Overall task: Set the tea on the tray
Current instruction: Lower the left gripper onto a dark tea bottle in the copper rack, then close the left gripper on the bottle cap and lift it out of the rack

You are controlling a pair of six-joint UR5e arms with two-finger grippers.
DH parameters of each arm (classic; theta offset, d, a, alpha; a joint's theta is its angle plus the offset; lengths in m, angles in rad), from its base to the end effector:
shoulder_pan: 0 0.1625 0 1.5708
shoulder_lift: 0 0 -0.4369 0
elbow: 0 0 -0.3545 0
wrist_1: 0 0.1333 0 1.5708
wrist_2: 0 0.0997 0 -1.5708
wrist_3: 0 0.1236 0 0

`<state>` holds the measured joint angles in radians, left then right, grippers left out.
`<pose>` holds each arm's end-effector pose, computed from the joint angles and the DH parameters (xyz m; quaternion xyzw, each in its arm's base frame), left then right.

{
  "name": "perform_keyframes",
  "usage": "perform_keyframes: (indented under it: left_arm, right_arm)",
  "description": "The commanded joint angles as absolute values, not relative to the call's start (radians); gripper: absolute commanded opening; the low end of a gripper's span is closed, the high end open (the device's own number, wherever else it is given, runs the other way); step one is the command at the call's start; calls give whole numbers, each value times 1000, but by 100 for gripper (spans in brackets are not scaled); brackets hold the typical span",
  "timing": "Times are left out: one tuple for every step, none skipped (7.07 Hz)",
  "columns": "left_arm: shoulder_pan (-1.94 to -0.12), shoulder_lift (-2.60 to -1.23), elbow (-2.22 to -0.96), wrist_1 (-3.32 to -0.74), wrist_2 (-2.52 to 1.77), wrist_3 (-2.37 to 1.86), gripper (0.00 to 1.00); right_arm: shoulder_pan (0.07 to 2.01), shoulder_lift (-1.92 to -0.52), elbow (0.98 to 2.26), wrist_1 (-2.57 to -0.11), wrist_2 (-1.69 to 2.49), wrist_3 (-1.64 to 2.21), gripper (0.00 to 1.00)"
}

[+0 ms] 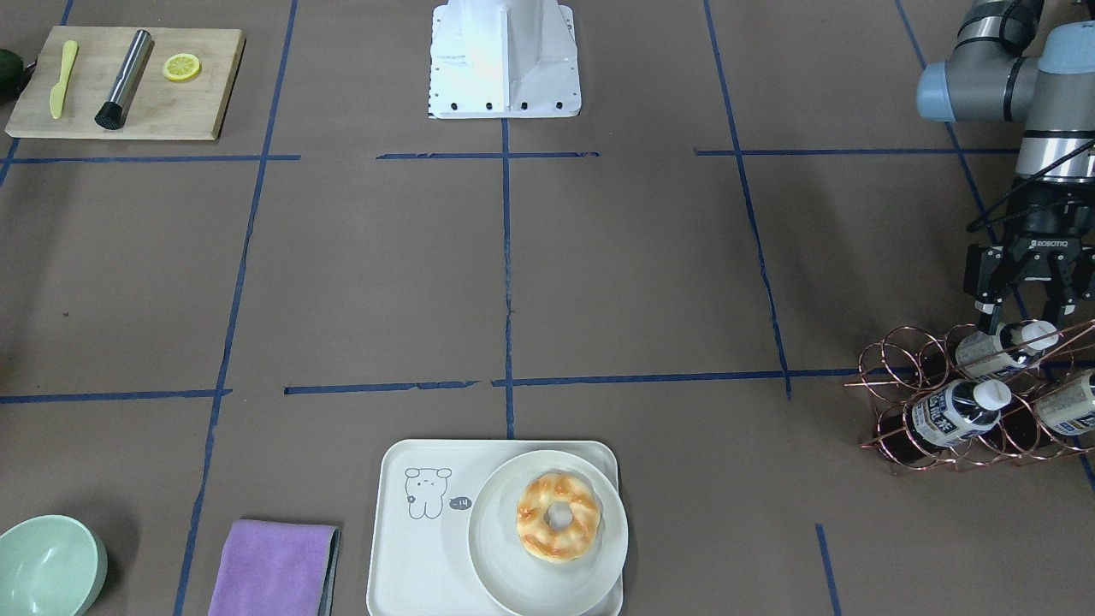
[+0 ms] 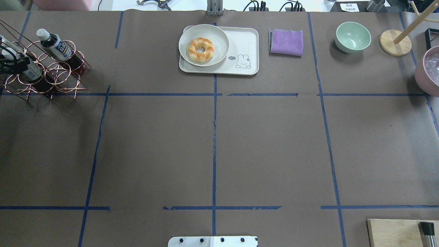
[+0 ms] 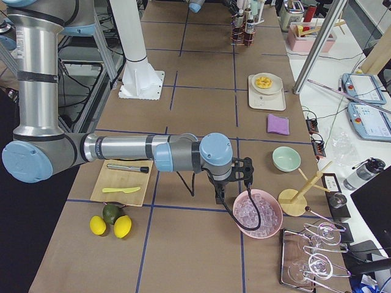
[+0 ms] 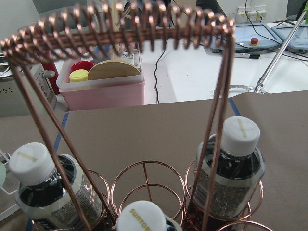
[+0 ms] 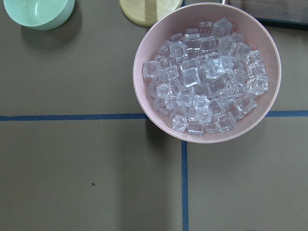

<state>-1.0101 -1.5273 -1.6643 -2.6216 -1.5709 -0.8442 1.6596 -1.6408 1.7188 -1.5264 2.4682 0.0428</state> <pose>0.1479 -0.4862 0.5484 0.3992 0.3380 -0.1204 0.8438 0.0748 -0.4263 0.6350 0.0650 -0.4316 0.0327 0.8991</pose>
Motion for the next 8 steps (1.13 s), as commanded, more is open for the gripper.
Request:
perform_keyframes:
  left_arm:
    - [-1011, -1526, -1667, -2622, -1572, -842, 75]
    - [-1011, -1525, -1667, -2622, -1572, -835, 75]
    - [-1011, -1529, -1667, -2622, -1571, -790, 75]
    - [-1011, -1537, -1666, -2622, -1568, -785, 75]
    - [-1011, -1539, -1666, -2620, -1568, -785, 75]
    - [-1015, -1539, -1666, -2619, -1566, -784, 75]
    - [-1019, -1537, -1663, -2619, -1565, -779, 75]
    - [-1019, -1537, -1660, -2619, -1565, -779, 75]
  right_arm:
    - [1660, -1643, 1732, -1528, 2468, 43, 100]
    - [1660, -1644, 1733, -1528, 2468, 43, 100]
    - [1660, -1647, 1735, -1528, 2468, 43, 100]
    - [1660, -1647, 1735, -1528, 2468, 43, 100]
    - [1660, -1647, 1735, -1528, 2468, 43, 100]
    - [1660, -1647, 1735, -1528, 2468, 43, 100]
    - [1660, -1647, 1735, -1528, 2468, 43, 100]
    - [1660, -1647, 1736, -1528, 2468, 43, 100]
